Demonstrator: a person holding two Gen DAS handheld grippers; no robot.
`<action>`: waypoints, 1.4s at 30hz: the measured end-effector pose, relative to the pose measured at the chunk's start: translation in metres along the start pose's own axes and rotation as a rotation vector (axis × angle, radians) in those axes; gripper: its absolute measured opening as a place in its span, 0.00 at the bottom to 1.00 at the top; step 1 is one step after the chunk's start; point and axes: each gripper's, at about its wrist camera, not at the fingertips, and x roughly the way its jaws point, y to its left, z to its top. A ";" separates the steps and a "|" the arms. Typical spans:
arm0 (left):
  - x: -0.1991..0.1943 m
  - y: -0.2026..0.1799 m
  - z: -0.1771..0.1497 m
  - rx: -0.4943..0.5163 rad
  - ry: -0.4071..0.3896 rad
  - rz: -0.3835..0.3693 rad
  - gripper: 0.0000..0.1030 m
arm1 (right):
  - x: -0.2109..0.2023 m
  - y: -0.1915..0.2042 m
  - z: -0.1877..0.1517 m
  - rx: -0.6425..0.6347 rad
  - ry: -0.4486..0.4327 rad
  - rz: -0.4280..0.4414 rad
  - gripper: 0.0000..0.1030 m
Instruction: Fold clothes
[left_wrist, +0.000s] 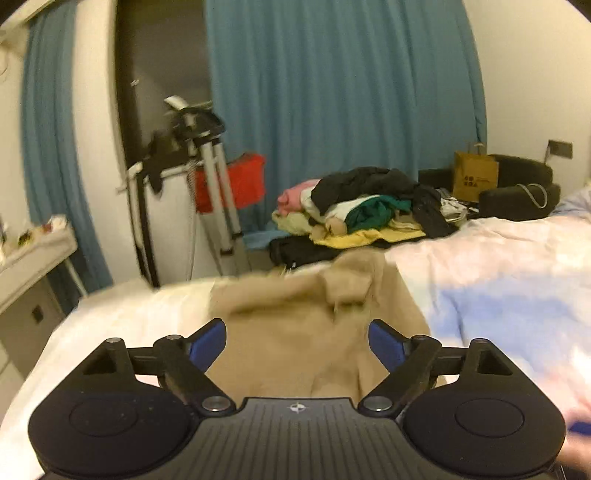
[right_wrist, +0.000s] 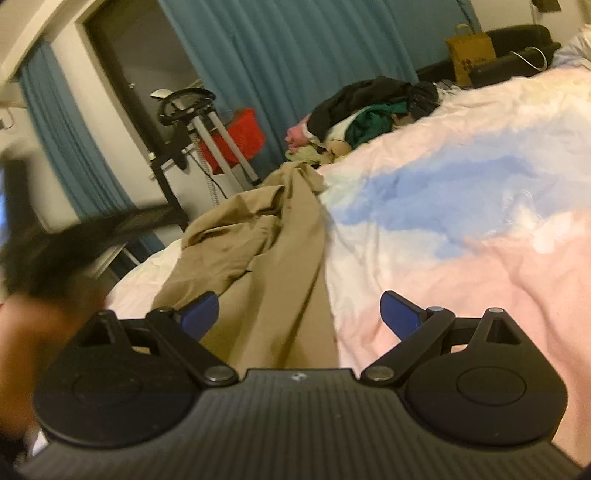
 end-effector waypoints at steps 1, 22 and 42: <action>-0.020 0.009 -0.010 -0.026 0.008 0.016 0.83 | -0.003 0.004 -0.001 -0.014 -0.004 0.006 0.93; -0.266 0.167 -0.026 -0.222 -0.051 -0.001 0.85 | -0.060 0.185 -0.086 -0.372 0.272 0.334 0.72; -0.284 0.211 -0.060 -0.264 0.090 0.055 0.85 | -0.019 0.242 -0.136 -0.555 0.440 0.279 0.06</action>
